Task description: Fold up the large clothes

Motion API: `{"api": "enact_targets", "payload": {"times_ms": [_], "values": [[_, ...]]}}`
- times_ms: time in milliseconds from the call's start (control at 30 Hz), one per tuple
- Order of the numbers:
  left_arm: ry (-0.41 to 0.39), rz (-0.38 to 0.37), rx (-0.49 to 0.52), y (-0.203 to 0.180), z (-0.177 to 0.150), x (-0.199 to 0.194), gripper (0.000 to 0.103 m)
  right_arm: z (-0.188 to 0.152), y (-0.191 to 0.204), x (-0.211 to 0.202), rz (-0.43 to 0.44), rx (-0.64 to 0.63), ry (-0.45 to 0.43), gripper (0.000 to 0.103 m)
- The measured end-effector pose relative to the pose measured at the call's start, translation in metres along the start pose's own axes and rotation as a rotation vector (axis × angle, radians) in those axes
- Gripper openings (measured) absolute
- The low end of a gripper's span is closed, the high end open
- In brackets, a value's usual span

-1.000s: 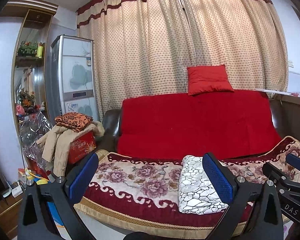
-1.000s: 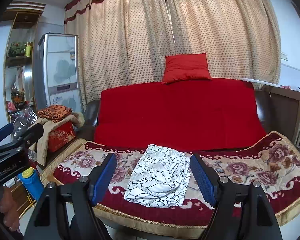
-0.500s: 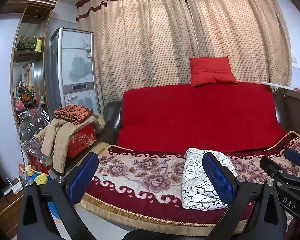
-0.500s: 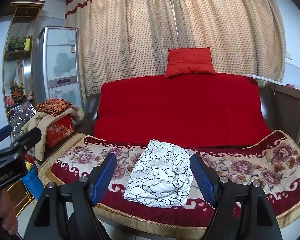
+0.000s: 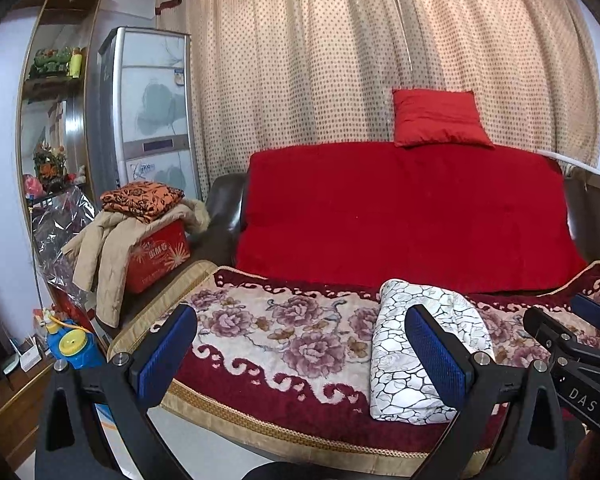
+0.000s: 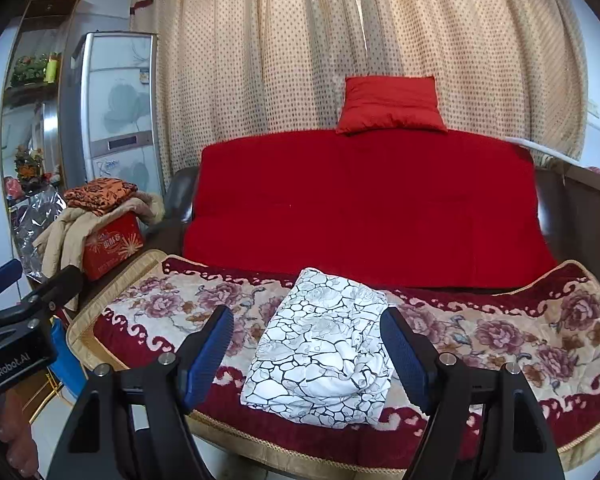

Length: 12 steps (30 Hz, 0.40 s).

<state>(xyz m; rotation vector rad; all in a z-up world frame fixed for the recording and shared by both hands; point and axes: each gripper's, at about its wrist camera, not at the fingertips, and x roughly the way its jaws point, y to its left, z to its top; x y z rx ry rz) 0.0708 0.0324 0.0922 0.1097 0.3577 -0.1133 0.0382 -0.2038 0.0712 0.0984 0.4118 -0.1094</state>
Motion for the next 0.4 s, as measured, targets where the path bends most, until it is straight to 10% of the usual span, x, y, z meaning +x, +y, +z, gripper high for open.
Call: {"api": "enact_targets", "payload": {"times_ms": [400], "values": [[0.053, -0.015, 0.018, -0.026, 0.007, 0.062, 0.103, 0.002, -0.024, 0.068, -0.001, 0.049, 0.084, 0.079]]}}
